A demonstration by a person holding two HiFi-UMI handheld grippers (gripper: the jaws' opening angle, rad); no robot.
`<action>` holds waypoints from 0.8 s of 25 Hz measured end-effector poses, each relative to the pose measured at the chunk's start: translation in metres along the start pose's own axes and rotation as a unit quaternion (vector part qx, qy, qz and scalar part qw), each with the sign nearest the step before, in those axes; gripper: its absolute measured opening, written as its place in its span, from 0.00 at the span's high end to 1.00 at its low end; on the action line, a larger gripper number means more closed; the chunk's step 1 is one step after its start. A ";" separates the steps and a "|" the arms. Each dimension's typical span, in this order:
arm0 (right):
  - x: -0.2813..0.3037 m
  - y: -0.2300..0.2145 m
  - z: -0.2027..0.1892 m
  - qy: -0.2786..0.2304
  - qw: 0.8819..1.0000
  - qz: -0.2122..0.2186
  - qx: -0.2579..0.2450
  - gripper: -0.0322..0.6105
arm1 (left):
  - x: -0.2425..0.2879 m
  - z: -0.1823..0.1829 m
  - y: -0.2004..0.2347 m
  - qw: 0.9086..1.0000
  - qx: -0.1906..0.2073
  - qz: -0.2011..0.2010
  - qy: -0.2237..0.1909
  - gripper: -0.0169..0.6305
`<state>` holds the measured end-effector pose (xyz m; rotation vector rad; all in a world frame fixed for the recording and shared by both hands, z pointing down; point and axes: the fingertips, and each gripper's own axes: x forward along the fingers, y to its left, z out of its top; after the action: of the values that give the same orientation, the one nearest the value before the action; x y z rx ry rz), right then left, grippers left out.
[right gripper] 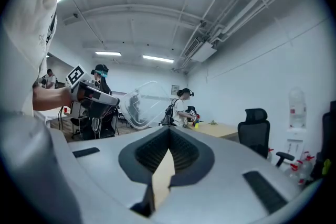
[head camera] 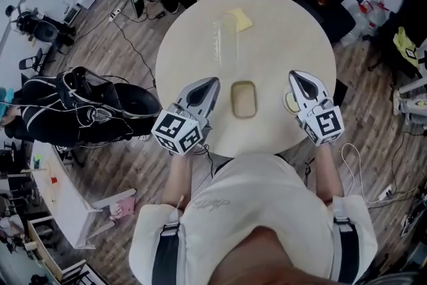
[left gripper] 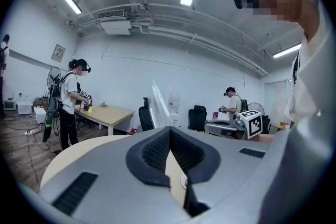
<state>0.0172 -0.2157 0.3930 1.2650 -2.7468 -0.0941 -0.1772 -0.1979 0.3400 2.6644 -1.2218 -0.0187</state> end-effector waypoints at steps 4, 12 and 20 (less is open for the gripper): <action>-0.004 0.025 0.020 -0.022 1.000 0.003 -0.020 0.94 | -0.027 0.005 -0.003 1.000 0.004 -0.004 -0.021 0.95; -0.006 0.027 0.041 -0.041 0.999 -0.002 -0.028 0.94 | -0.034 0.020 -0.003 0.999 0.006 -0.012 -0.039 0.95; -0.011 0.022 0.044 -0.036 0.999 -0.011 -0.024 0.94 | -0.030 0.029 -0.004 0.999 0.011 -0.009 -0.046 0.95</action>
<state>0.0022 -0.1923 0.3512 1.3054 -2.7729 -0.2108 -0.1972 -0.1783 0.3084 2.7209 -1.2312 -0.1317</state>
